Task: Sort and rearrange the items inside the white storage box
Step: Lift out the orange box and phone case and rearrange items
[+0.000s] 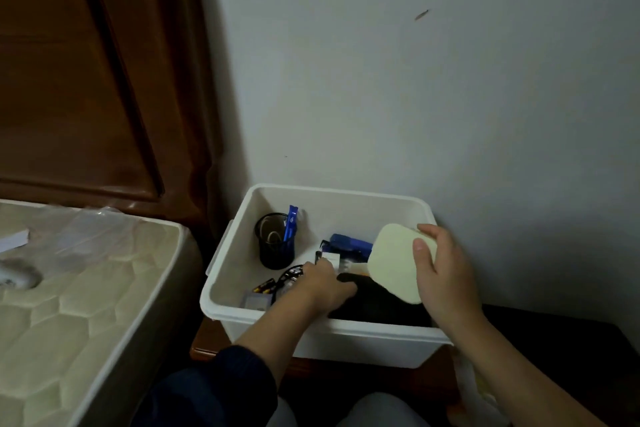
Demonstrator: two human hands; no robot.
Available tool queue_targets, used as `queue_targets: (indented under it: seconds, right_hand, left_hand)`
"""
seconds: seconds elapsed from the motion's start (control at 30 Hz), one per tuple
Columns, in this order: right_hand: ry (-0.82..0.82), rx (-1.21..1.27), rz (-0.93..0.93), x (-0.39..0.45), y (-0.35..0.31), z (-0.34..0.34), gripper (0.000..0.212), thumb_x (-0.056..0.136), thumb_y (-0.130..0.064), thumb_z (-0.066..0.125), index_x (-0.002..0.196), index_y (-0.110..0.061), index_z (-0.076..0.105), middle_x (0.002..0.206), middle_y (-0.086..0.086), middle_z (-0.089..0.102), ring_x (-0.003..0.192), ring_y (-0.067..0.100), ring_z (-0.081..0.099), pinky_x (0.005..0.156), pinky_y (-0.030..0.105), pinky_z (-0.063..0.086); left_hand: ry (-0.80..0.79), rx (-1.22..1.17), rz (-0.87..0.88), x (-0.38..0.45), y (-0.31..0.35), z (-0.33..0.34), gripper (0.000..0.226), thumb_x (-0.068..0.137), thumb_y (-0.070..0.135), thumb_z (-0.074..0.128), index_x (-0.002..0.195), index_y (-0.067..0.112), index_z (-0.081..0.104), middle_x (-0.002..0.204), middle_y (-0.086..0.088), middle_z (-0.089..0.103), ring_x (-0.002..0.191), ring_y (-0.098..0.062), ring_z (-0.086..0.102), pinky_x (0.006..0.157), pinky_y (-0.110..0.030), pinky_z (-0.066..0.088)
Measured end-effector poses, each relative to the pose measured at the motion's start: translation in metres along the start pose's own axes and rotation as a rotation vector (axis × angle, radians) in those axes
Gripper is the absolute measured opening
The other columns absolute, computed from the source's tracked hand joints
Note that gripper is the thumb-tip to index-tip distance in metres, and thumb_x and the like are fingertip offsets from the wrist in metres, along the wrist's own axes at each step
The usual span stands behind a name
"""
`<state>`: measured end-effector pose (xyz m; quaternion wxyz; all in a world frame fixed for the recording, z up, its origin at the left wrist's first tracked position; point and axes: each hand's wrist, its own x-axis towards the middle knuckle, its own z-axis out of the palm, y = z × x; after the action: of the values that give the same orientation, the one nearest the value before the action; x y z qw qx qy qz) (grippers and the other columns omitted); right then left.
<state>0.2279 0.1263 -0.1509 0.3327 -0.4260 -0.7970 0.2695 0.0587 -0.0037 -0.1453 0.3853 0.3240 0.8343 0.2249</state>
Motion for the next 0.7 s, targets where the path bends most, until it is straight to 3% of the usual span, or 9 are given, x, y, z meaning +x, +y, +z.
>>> queue_targets:
  seconds: [0.07, 0.13, 0.23, 0.33, 0.4, 0.47, 0.5, 0.6, 0.7]
  right_hand:
    - [-0.012, 0.052, 0.013, 0.001, 0.001, 0.000, 0.029, 0.109, -0.036, 0.044, 0.134, -0.028, 0.054, 0.122, -0.012, 0.053, 0.104, 0.012, 0.053, 0.072, 0.024, 0.042]
    - [-0.017, 0.131, 0.049, 0.003, 0.000, 0.001, 0.025, 0.110, -0.036, 0.041, 0.129, -0.030, 0.056, 0.118, -0.008, 0.058, 0.101, 0.014, 0.057, 0.070, 0.029, 0.045]
    - [0.022, 0.186, 0.108, 0.006, 0.000, 0.000, 0.023, 0.110, -0.034, 0.040, 0.123, -0.026, 0.058, 0.111, -0.001, 0.064, 0.096, 0.019, 0.060, 0.069, 0.033, 0.048]
    - [0.008, 0.163, 0.099, 0.004, 0.000, -0.002, 0.026, 0.111, -0.039, 0.036, 0.117, -0.027, 0.059, 0.105, -0.002, 0.064, 0.092, 0.019, 0.062, 0.067, 0.033, 0.049]
    - [-0.030, 0.116, 0.076, 0.003, 0.000, -0.002, 0.029, 0.111, -0.043, 0.034, 0.114, -0.028, 0.058, 0.104, -0.001, 0.063, 0.090, 0.015, 0.061, 0.065, 0.031, 0.049]
    - [-0.068, 0.052, 0.055, 0.003, 0.000, -0.001, 0.031, 0.110, -0.044, 0.033, 0.112, -0.028, 0.059, 0.105, 0.000, 0.062, 0.089, 0.015, 0.060, 0.068, 0.034, 0.052]
    - [-0.088, 0.021, 0.046, 0.003, 0.000, -0.001, 0.031, 0.109, -0.045, 0.032, 0.111, -0.029, 0.059, 0.105, -0.001, 0.061, 0.089, 0.015, 0.060, 0.070, 0.036, 0.053]
    - [-0.150, -0.028, 0.019, 0.002, -0.002, 0.001, 0.032, 0.109, -0.048, 0.030, 0.109, -0.034, 0.058, 0.098, -0.010, 0.061, 0.086, 0.011, 0.060, 0.069, 0.038, 0.056]
    - [-0.183, -0.067, -0.019, 0.000, -0.002, 0.001, 0.030, 0.109, -0.049, 0.029, 0.106, -0.041, 0.058, 0.093, -0.018, 0.060, 0.082, 0.004, 0.058, 0.061, 0.028, 0.045]
  left_hand:
    - [-0.013, 0.013, 0.011, 0.007, -0.001, 0.002, 0.086, 0.091, 0.050, 0.072, 0.159, 0.017, 0.031, 0.159, -0.013, 0.033, 0.143, -0.035, 0.043, 0.114, -0.044, 0.043]
    - [-0.095, 0.045, 0.041, 0.012, -0.005, 0.003, 0.088, 0.088, 0.053, 0.075, 0.158, 0.020, 0.034, 0.153, -0.009, 0.044, 0.135, -0.030, 0.051, 0.110, -0.039, 0.046]
    - [-0.220, 0.051, 0.045, 0.017, -0.007, 0.003, 0.091, 0.084, 0.054, 0.081, 0.156, 0.022, 0.035, 0.146, -0.004, 0.052, 0.128, -0.025, 0.055, 0.112, -0.040, 0.046]
    - [-0.238, 0.024, 0.048, 0.022, -0.007, 0.003, 0.091, 0.082, 0.049, 0.085, 0.153, 0.022, 0.035, 0.144, -0.003, 0.054, 0.125, -0.024, 0.057, 0.108, -0.040, 0.050]
    - [-0.246, -0.088, 0.044, 0.024, -0.009, 0.004, 0.079, 0.085, 0.040, 0.086, 0.147, 0.022, 0.040, 0.134, -0.001, 0.059, 0.114, -0.021, 0.064, 0.091, -0.035, 0.058]
    - [-0.244, -0.277, 0.012, 0.025, -0.012, 0.004, 0.057, 0.091, 0.032, 0.081, 0.138, 0.025, 0.049, 0.120, 0.003, 0.066, 0.099, -0.016, 0.069, 0.070, -0.031, 0.057]
    - [-0.235, -0.371, -0.011, 0.025, -0.013, 0.003, 0.043, 0.095, 0.029, 0.077, 0.132, 0.026, 0.054, 0.115, 0.002, 0.068, 0.096, -0.017, 0.070, 0.067, -0.031, 0.055]
    - [-0.224, -0.522, -0.047, 0.026, -0.015, -0.001, 0.023, 0.101, 0.021, 0.067, 0.123, 0.027, 0.061, 0.117, -0.007, 0.070, 0.106, -0.029, 0.070, 0.076, -0.038, 0.058]
    - [-0.203, -0.578, -0.033, 0.026, -0.015, -0.003, 0.021, 0.103, 0.018, 0.063, 0.123, 0.024, 0.065, 0.117, -0.008, 0.073, 0.107, -0.029, 0.070, 0.079, -0.041, 0.059]
